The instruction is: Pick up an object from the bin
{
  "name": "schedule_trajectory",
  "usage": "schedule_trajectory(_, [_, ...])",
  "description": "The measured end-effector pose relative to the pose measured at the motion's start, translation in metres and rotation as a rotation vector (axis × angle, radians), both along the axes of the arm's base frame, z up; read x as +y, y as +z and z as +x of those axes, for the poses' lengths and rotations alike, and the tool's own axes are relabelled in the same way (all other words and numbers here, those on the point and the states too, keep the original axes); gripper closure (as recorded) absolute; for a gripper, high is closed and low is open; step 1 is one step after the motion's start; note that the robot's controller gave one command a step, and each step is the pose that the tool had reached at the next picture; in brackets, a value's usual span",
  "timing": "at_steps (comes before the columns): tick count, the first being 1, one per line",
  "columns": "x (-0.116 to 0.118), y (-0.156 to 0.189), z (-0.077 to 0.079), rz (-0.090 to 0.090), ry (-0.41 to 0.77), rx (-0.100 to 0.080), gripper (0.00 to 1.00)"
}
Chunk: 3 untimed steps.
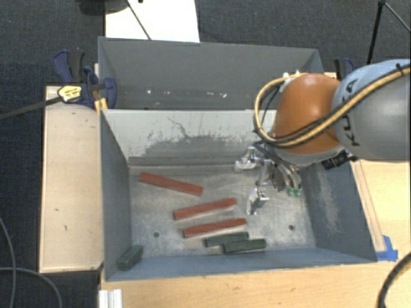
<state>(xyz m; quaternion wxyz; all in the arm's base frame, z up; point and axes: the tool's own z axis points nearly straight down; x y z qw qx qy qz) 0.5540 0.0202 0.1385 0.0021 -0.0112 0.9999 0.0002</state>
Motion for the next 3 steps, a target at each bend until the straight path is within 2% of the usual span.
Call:
schedule_trajectory(1, [-0.0030,-0.0631,-0.0063,0.001,0.047,-0.013,1.00])
schedule_trajectory(2, [-0.0028,-0.0653,-0.0086,0.001,0.046,-0.005,0.00])
schedule_trajectory(3, [-0.0028,-0.0653,-0.0086,0.001,0.046,-0.005,0.00])
